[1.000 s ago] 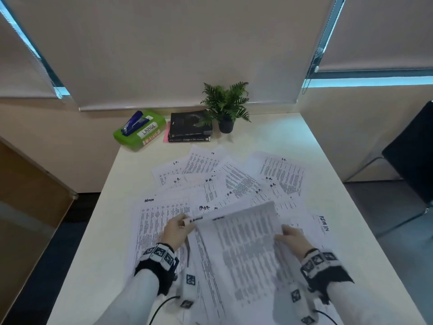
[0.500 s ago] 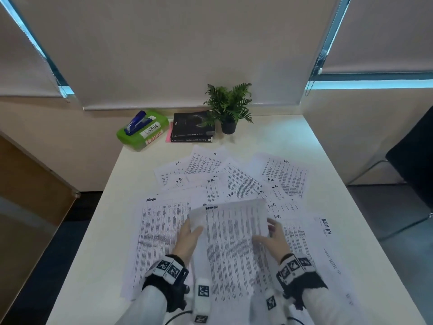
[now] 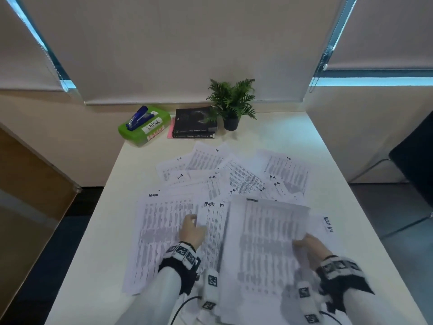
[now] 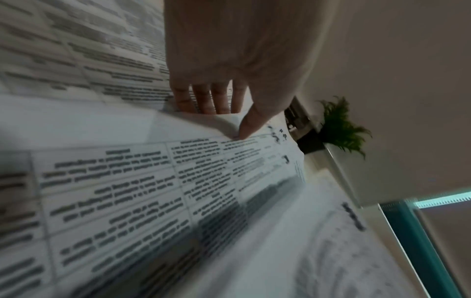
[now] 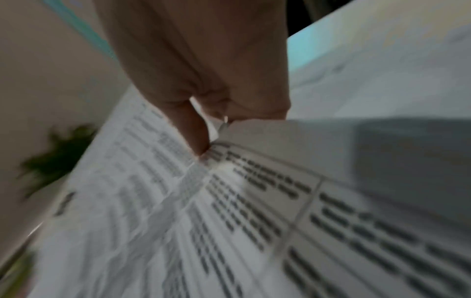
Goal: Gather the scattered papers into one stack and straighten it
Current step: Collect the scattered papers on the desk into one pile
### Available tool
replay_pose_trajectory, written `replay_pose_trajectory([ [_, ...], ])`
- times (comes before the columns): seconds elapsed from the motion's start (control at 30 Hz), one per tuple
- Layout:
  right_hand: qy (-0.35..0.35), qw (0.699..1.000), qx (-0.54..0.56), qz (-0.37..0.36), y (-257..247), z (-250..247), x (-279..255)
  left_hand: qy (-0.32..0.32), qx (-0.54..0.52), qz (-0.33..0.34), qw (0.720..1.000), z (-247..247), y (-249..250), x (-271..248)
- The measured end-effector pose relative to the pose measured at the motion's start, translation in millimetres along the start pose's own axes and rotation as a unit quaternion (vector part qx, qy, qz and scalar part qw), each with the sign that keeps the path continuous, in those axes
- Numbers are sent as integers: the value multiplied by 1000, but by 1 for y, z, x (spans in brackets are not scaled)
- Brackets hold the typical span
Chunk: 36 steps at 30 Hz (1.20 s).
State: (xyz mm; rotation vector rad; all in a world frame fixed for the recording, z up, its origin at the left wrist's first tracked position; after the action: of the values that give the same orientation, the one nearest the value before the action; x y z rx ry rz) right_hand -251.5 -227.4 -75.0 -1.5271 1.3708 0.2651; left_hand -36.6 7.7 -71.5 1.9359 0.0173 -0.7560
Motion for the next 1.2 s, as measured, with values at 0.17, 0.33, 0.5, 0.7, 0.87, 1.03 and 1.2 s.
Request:
replay_pose_trajectory([
  [0.17, 13, 985, -169, -18, -37, 72, -8, -12, -74, -7, 997, -7, -11, -5],
  [0.33, 41, 970, -215, -103, -64, 118, -30, -49, -36, -46, 997, -7, -24, -10],
  [0.5, 90, 975, -167, -112, -53, 77, -27, -24, -22, -18, 999, -22, -24, -13],
  [0.7, 188, 925, -307, 122, -5, -12, -8, -16, -1, 10, 1000, -37, -26, -9],
  [0.87, 139, 937, -290, 138, -3, -22, 3, -27, -80, -5, 996, -30, -13, -12],
  [1.03, 93, 970, -221, 49, -11, -28, 11, -88, -139, -28, 986, -11, -11, -1],
  [1.2, 23, 998, -64, -4, -26, -19, -7, -134, -69, -33, 988, 43, 5, -26],
])
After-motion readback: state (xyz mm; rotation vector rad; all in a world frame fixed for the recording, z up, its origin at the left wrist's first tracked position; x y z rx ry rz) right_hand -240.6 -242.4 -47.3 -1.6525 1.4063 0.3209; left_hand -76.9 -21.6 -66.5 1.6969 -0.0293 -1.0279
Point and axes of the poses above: each hand's wrist, its own x-axis towards the middle knuckle, its own z-axis out of the palm, y = z × x, the point moved 2 cm from there along x, towards the middle knuckle, and after that the axes turned 13 degrees about -x, right-handed, at the moved point
